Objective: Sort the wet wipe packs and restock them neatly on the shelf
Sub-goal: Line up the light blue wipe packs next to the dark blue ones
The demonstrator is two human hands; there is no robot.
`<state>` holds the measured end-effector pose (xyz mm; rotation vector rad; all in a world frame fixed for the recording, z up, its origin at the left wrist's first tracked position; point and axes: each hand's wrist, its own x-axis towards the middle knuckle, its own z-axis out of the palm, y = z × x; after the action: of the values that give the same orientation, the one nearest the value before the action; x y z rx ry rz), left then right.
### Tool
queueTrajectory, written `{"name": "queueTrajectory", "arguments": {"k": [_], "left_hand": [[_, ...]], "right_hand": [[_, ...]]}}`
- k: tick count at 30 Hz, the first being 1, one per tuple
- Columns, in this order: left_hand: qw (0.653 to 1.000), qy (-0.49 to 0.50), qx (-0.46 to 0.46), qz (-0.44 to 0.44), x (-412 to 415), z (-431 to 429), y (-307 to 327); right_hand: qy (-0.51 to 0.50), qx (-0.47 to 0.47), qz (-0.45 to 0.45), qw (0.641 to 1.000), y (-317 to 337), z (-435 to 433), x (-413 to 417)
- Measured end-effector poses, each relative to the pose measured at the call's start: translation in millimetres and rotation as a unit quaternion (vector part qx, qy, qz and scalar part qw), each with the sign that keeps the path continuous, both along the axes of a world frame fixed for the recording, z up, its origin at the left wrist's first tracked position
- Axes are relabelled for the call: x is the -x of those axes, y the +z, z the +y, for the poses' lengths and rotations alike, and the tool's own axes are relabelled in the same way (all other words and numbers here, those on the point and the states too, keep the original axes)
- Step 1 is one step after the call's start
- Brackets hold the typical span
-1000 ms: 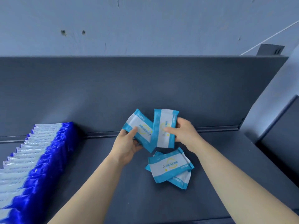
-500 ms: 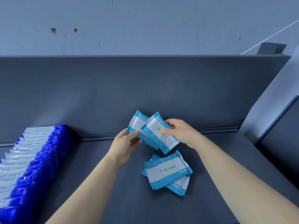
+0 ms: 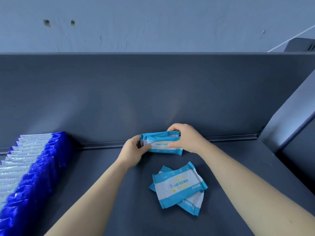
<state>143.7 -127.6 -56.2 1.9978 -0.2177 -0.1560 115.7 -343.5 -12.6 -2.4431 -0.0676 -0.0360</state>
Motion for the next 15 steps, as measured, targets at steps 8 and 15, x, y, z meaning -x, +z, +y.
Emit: {"name": "queueTrajectory", "arguments": {"k": [8, 15], "left_hand": [[0.997, 0.052, -0.043, -0.031, -7, -7, -3], [0.993, 0.108, -0.048, -0.03, 6, -6, -4]], "right_hand": [[-0.098, 0.042, -0.017, 0.994, -15, -3, 1], [-0.068, 0.031, 0.167, 0.983, 3, -24, 31]]}}
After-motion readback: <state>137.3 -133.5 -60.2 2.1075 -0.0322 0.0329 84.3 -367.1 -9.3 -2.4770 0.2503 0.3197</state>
